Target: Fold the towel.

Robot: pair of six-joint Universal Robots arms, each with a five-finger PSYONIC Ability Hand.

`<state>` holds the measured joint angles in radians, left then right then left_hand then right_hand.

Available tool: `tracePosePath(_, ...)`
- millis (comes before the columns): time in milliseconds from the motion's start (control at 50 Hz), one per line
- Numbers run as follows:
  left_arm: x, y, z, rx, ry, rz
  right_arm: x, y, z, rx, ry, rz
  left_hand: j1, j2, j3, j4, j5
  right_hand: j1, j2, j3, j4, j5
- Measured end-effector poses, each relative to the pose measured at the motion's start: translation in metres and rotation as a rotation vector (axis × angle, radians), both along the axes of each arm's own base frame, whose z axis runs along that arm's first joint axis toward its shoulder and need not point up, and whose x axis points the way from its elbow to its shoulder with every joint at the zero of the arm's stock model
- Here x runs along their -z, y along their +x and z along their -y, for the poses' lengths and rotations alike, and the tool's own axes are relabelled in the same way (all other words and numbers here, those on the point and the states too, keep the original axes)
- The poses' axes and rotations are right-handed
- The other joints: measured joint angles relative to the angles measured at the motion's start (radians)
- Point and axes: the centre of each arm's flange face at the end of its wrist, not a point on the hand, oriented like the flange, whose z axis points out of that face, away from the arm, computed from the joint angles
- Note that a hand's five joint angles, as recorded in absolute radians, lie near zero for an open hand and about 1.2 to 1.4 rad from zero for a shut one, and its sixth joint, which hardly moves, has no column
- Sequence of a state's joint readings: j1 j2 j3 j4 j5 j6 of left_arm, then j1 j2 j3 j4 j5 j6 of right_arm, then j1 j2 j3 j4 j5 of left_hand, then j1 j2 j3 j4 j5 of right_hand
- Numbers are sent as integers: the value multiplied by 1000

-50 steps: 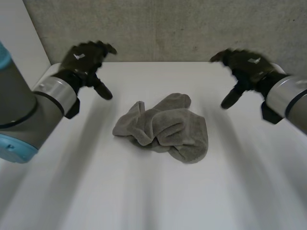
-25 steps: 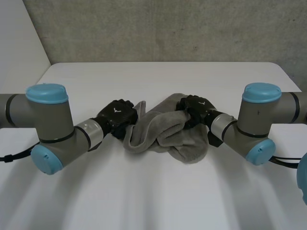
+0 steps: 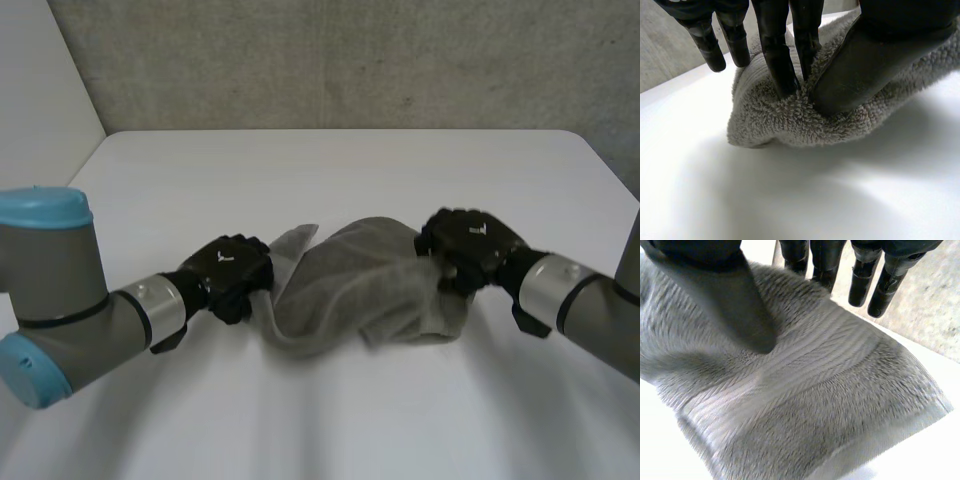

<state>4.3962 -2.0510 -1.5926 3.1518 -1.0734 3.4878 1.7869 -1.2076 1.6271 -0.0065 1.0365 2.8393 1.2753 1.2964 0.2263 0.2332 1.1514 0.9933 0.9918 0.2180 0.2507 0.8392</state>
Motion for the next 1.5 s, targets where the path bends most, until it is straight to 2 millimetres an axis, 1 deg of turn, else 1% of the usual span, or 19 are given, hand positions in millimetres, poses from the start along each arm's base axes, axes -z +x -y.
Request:
tracePosePath(20,1,0,-4,3,4,1,4,-2,-4,-6,7,-20,0,-1,0,0,-1,-133,-127,0,0,-135)
tracePosePath(60,3,0,-9,8,7,2,9,-4,-9,-12,21,-40,-5,-18,0,0,-33,-281,-271,0,0,-306)
tracePosePath(80,3,0,-12,12,7,2,12,-4,-11,-14,30,-49,-41,-58,0,0,-85,-378,-362,0,0,-406)
tracePosePath(100,4,-1,-14,15,6,2,15,-5,-13,-16,38,-55,-122,-141,0,0,-168,-421,-416,0,0,-459)
tracePosePath(120,4,-1,-15,17,5,1,16,-5,-14,-17,43,-58,-173,-203,0,0,-220,-437,-428,0,0,-480)
tracePosePath(160,4,-2,-17,23,-4,-2,20,-6,-17,-18,59,-63,-371,-396,0,0,-413,-471,-456,0,0,-519)
tracePosePath(180,4,-2,-18,23,-7,-3,21,-6,-18,-18,62,-64,-409,-432,0,0,-451,-473,-456,0,0,-520)
tracePosePath(220,2,-3,-18,27,-20,-8,23,-6,-19,-18,73,-65,-553,-569,0,0,-608,-478,-456,0,0,-522)
tracePosePath(260,1,-4,-19,29,-31,-11,23,-6,-21,-18,77,-64,-609,-628,0,0,-672,-478,-456,0,0,-522)
tracePosePath(440,-8,-5,-23,47,-65,-22,14,-8,-25,-12,56,-55,-658,-678,0,0,-740,-478,-456,0,0,-522)
tracePosePath(600,-11,-5,-44,121,-49,-42,13,-9,-30,-11,54,-55,-658,-680,0,0,-741,-478,-456,0,0,-521)
tracePosePath(720,-7,-1,-57,177,-53,-24,14,-10,-31,-11,57,-56,-663,-682,0,0,-744,-478,-456,0,0,-520)
tracePosePath(840,2,2,-63,242,-122,58,15,-10,-30,-11,58,-56,-720,-743,0,0,-808,-478,-456,0,0,-520)
tracePosePath(980,13,3,-64,294,-186,141,15,-9,-30,-11,58,-56,-720,-743,0,0,-802,-478,-456,0,0,-520)
tracePosePath(1060,19,3,-64,306,-188,164,15,-10,-30,-11,58,-56,-663,-689,0,0,-715,-478,-456,0,0,-520)
tracePosePath(1180,25,3,-62,304,-179,174,15,-10,-30,-10,57,-56,-450,-468,0,0,-506,-469,-452,0,0,-495)
tracePosePath(1380,29,2,-57,297,-170,177,18,-10,-30,-5,60,-61,-129,-151,0,0,-183,-252,-250,0,0,-274)
tracePosePath(1420,29,3,-56,291,-172,180,18,-10,-30,-1,61,-64,2,-10,0,0,-39,-234,-231,0,0,-257)
tracePosePath(1500,29,5,-52,267,-177,190,17,-10,-29,3,62,-70,14,20,0,0,0,-222,-220,0,0,-245)
